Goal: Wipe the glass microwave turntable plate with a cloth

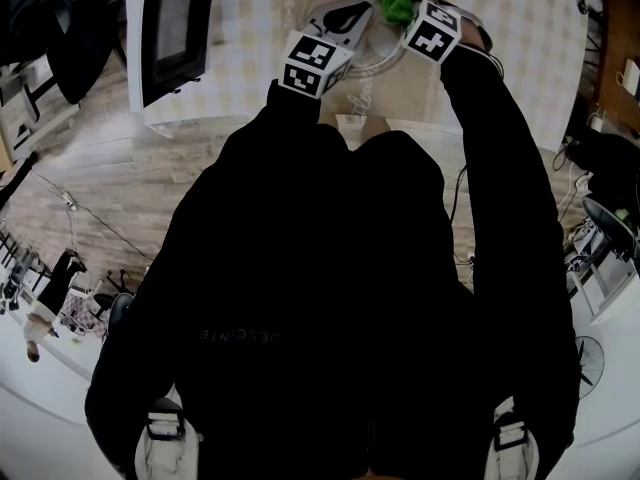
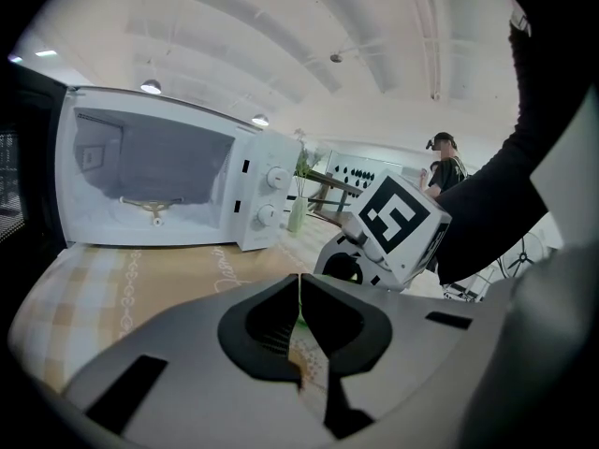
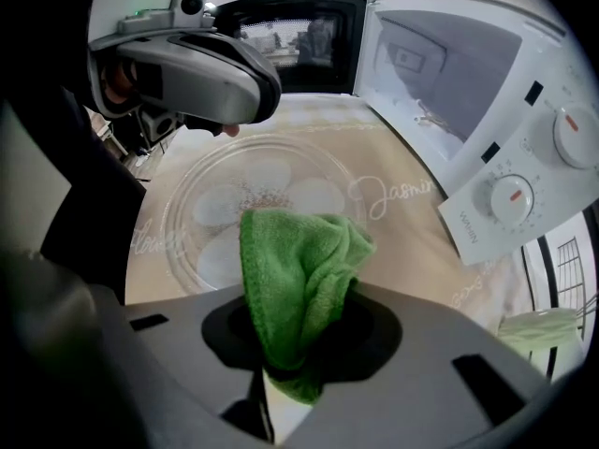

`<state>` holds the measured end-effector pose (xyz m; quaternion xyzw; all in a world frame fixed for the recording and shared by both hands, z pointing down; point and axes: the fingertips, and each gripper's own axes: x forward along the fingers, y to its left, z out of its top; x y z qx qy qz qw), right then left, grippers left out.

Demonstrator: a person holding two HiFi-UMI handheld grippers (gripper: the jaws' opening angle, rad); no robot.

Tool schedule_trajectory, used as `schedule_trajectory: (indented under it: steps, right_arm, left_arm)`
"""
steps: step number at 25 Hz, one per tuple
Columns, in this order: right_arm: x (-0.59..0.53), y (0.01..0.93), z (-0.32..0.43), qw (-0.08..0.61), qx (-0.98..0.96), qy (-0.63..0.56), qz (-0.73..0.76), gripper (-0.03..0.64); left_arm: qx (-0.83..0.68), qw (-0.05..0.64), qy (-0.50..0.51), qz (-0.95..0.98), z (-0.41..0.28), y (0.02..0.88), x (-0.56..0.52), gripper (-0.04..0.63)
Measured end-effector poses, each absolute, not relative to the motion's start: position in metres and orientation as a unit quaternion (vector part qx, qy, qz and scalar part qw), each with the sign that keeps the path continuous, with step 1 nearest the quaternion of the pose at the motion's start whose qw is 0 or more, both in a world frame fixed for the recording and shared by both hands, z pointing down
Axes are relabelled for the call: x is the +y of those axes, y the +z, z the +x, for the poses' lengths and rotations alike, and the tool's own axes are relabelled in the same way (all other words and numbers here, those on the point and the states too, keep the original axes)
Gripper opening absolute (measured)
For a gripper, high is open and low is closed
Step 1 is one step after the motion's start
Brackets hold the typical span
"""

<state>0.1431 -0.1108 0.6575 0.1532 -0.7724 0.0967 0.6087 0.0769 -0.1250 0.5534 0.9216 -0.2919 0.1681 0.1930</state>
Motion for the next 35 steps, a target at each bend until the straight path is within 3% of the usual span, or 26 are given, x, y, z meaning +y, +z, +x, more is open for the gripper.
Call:
schedule_trajectory:
  steps: [35]
  right_arm:
    - [0.047,0.651,0.099,0.571,-0.792,0.212,0.034,0.110]
  left_arm:
    - [-0.279,0.198,0.187,0.921,0.054,0.556,-0.079,0.023]
